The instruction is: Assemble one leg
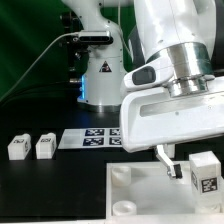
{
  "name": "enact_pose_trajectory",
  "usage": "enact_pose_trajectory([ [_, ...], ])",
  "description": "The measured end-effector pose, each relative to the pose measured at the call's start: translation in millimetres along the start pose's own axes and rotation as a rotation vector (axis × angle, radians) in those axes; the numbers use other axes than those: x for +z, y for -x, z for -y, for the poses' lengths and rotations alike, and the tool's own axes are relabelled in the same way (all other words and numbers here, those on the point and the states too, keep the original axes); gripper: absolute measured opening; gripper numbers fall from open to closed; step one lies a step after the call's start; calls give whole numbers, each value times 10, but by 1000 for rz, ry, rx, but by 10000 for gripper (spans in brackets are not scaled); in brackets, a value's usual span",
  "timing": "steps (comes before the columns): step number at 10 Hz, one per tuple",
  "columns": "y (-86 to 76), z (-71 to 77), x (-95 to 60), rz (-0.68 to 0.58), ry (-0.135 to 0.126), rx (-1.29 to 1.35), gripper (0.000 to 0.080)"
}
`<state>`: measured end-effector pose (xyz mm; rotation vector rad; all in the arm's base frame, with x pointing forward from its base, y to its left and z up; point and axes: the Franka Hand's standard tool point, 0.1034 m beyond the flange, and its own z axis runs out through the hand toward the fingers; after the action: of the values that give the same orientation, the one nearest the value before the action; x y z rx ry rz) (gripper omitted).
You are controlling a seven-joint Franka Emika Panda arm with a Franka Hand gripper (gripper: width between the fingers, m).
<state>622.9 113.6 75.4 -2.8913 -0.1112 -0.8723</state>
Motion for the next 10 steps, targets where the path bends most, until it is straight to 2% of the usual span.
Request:
enact_pose_trajectory([
  [2,-30,-8,-24,0,0,0,649],
  [3,-52,9,-57,47,-6,-2,649],
  [4,-139,-8,-115,54,-6,-1,649],
  [5,-144,-13,-111,114,-13,2,649],
  [7,-143,13,-126,345,-45,10,649],
  [9,-183,11,-115,507,-69,16,649],
  [10,-135,18,-134,648,-88,21,649],
])
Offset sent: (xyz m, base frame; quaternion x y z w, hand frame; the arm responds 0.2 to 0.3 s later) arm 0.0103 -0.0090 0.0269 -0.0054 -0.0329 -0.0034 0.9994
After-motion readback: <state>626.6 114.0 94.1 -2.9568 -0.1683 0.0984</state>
